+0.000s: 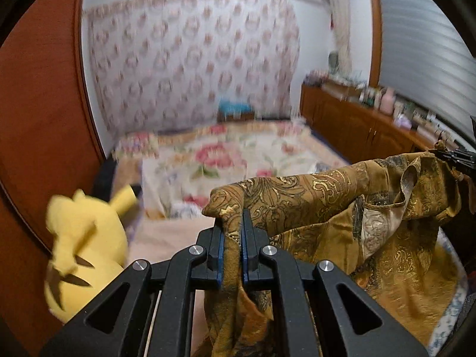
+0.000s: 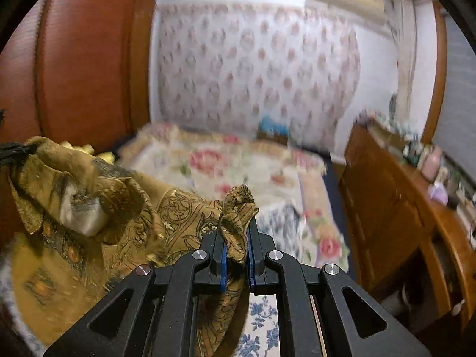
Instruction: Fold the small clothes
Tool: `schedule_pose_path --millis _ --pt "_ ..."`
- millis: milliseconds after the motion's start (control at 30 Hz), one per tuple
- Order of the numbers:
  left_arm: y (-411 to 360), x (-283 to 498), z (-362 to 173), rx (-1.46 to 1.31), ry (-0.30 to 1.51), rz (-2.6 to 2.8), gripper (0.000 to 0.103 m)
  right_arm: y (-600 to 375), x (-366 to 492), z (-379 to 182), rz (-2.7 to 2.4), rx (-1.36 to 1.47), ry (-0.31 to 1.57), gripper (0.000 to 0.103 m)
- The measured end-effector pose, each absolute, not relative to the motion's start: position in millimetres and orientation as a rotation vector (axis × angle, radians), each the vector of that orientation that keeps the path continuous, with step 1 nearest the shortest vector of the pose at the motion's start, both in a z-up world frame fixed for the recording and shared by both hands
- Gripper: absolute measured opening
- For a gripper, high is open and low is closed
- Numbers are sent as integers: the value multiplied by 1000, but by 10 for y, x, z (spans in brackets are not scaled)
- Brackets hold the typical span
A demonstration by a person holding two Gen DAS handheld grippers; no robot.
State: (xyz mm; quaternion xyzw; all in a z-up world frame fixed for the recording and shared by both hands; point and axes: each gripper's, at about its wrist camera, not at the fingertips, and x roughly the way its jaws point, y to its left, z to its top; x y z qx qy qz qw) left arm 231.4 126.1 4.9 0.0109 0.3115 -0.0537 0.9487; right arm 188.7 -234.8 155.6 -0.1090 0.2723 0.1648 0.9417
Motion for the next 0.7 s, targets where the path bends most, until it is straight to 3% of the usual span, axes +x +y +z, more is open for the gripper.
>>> schedule_pose_path --millis 167,300,400,533,700 --pt "1188 2610 -339 22 701 -113 9 -2174 2404 1089 316 -215 686 10" --pt "1157 2666 -404 47 723 -109 9 -2104 2565 1181 322 -206 719 10" --pt "1113 2677 -412 54 738 -123 15 -2249 2651 1202 307 -205 728 11" --pt "1157 2665 -426 27 748 -158 33 -2168 2664 1072 304 -190 725 19" --pt "1145 2559 -425 6 761 -197 51 -2205 2751 894 298 -209 690 45"
